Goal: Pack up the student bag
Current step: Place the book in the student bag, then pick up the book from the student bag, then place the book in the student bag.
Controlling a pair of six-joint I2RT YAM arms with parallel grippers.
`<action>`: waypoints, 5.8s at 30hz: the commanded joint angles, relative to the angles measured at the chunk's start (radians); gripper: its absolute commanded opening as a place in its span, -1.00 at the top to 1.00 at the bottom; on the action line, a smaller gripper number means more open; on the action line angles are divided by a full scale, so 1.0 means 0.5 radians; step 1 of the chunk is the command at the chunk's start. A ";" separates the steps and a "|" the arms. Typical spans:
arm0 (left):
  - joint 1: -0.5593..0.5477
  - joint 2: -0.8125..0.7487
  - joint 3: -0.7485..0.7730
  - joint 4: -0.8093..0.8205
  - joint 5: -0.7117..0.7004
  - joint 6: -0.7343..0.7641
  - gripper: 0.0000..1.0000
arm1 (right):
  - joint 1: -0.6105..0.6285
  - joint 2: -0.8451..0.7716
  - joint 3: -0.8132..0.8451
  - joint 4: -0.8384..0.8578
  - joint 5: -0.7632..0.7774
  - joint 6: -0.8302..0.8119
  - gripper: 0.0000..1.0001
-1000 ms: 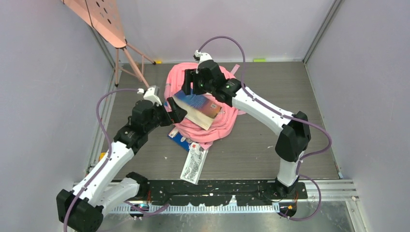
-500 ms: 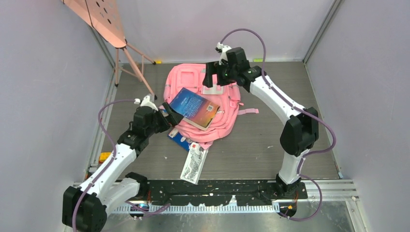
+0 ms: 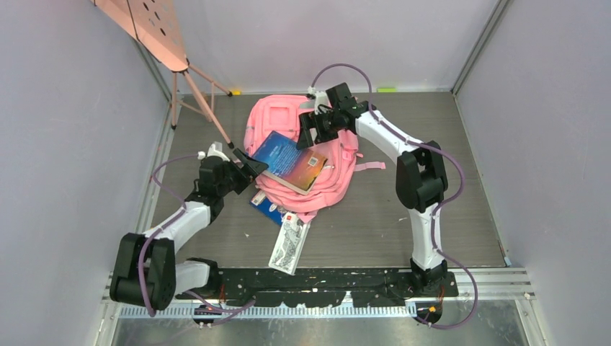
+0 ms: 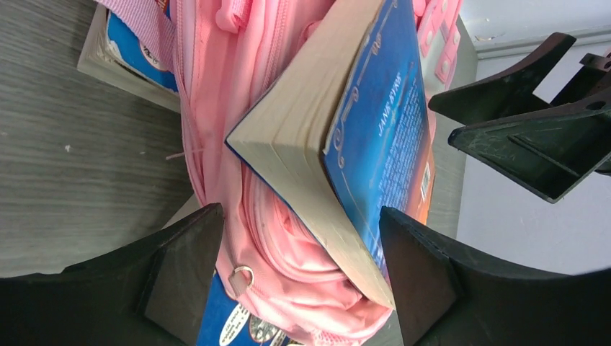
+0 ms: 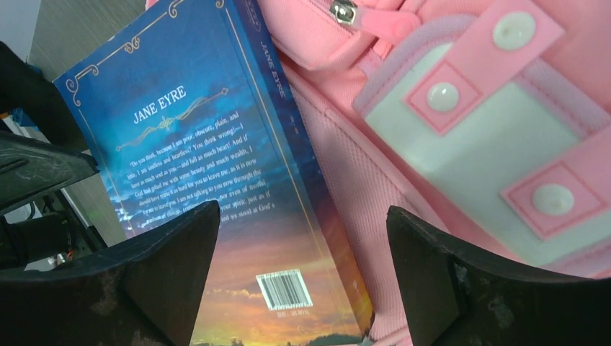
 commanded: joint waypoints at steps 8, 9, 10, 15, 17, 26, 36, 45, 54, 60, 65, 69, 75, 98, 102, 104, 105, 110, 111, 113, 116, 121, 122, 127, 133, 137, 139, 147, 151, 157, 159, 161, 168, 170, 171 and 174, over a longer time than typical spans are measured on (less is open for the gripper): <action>0.086 0.277 0.073 0.480 0.117 -0.015 -0.50 | 0.057 0.189 0.303 -0.233 -0.404 -0.156 -0.71; 0.090 0.287 0.072 0.483 0.107 -0.005 -0.48 | 0.082 0.182 0.282 -0.233 -0.411 -0.156 -0.67; 0.093 0.297 0.066 0.485 0.094 -0.001 -0.44 | 0.094 0.176 0.265 -0.228 -0.430 -0.153 -0.64; 0.163 0.324 0.002 0.512 0.092 -0.071 -0.28 | 0.158 0.141 0.193 -0.148 -0.541 -0.085 -0.14; 0.178 0.312 -0.046 0.573 0.073 -0.102 -0.27 | 0.172 0.135 0.176 -0.106 -0.566 -0.049 -0.08; 0.183 0.178 -0.113 0.684 0.080 -0.048 0.52 | 0.186 0.110 0.117 -0.064 -0.578 -0.001 -0.01; 0.187 -0.492 -0.081 0.505 0.313 0.274 1.00 | 0.069 -0.380 -0.459 0.585 -0.369 0.403 -0.63; 0.188 -0.899 0.149 0.355 0.815 0.382 1.00 | 0.011 -0.914 -0.841 0.873 -0.612 0.528 -0.77; 0.188 -0.957 0.298 0.641 1.012 0.079 1.00 | 0.020 -1.112 -0.956 0.772 -0.755 0.434 -0.84; 0.188 -0.909 0.335 0.863 1.077 -0.086 1.00 | 0.069 -1.102 -0.999 0.771 -0.807 0.380 -0.84; 0.188 -0.899 0.347 0.841 1.097 -0.066 1.00 | 0.147 -1.105 -1.004 0.951 -0.932 0.500 -0.83; 0.188 -0.877 0.344 0.809 1.129 -0.023 1.00 | 0.266 -1.118 -0.977 0.968 -0.936 0.521 -0.55; 0.188 -0.860 0.411 0.565 1.137 0.170 1.00 | 0.286 -1.195 -1.040 1.059 -0.862 0.636 0.50; -1.020 0.155 1.212 -1.601 -0.181 2.103 -0.56 | -0.275 -2.042 -1.320 0.167 1.445 0.534 0.99; -1.121 0.471 1.380 -1.699 -0.262 2.116 -0.41 | -0.275 -2.187 -1.398 0.171 1.443 0.540 0.99; -1.146 0.573 1.437 -1.735 -0.274 2.120 -0.35 | -0.275 -2.239 -1.426 0.169 1.450 0.540 0.99; -1.153 0.617 1.449 -1.733 -0.298 2.117 -0.32 | -0.275 -2.265 -1.433 0.170 1.453 0.540 0.99; -1.159 0.718 1.464 -1.701 -0.321 2.096 -0.09 | -0.275 -2.313 -1.477 0.169 1.450 0.529 0.99; -1.162 0.723 1.466 -1.703 -0.312 2.095 -0.08 | -0.275 -2.314 -1.481 0.170 1.454 0.528 0.99; -1.165 0.724 1.449 -1.698 -0.302 2.095 -0.07 | -0.275 -2.315 -1.489 0.169 1.461 0.523 0.99; -1.167 0.722 1.410 -1.685 -0.283 2.095 -0.09 | -0.275 -2.305 -1.487 0.173 1.463 0.523 0.99; -1.183 0.720 1.399 -1.690 -0.296 2.089 -0.15 | -0.275 -2.292 -1.479 0.178 1.443 0.523 0.99; -1.186 0.722 1.394 -1.682 -0.284 2.090 -0.16 | -0.276 -2.290 -1.478 0.179 1.445 0.524 0.99; -1.193 0.764 1.397 -1.682 -0.287 2.093 -0.18 | -0.275 -2.276 -1.472 0.180 1.432 0.529 0.99; -1.195 0.772 1.399 -1.642 -0.430 2.079 -0.09 | -0.275 -2.285 -1.476 0.180 1.408 0.532 0.99; -1.195 0.753 1.376 -1.589 -0.592 2.046 0.09 | -0.275 -2.303 -1.479 0.179 1.413 0.530 0.99; -1.196 0.723 1.359 -1.548 -0.655 2.031 0.15 | -0.275 -2.312 -1.482 0.176 1.408 0.530 0.99; -1.254 0.667 1.260 -1.452 -0.566 2.028 0.17 | -0.275 -2.325 -1.501 0.180 1.398 0.543 0.99; -1.363 0.748 1.250 -1.477 -0.679 2.076 0.17 | -0.275 -2.332 -1.512 0.178 1.387 0.555 0.99; -1.446 0.869 1.281 -1.500 -0.785 2.066 0.19 | -0.275 -2.365 -1.536 0.175 1.378 0.576 0.99; -1.450 0.904 1.300 -1.514 -0.814 2.055 0.34 | -0.275 -2.386 -1.549 0.172 1.376 0.595 0.99; -1.450 0.919 1.321 -1.529 -0.845 2.046 0.67 | -0.275 -2.412 -1.563 0.172 1.361 0.616 0.99; -1.453 0.719 1.471 -1.482 -1.109 2.029 1.00 | -0.275 -2.467 -1.583 0.055 1.151 0.747 0.99; -1.453 0.651 1.544 -1.455 -1.183 2.056 1.00 | -0.275 -2.484 -1.595 0.009 1.060 0.818 0.99; -1.453 0.631 1.592 -1.451 -1.211 2.069 1.00 | -0.275 -2.504 -1.614 0.005 0.930 0.846 0.99; -1.449 0.617 1.766 -1.487 -1.253 2.088 1.00 | -0.275 -2.552 -1.670 0.028 0.708 0.996 0.99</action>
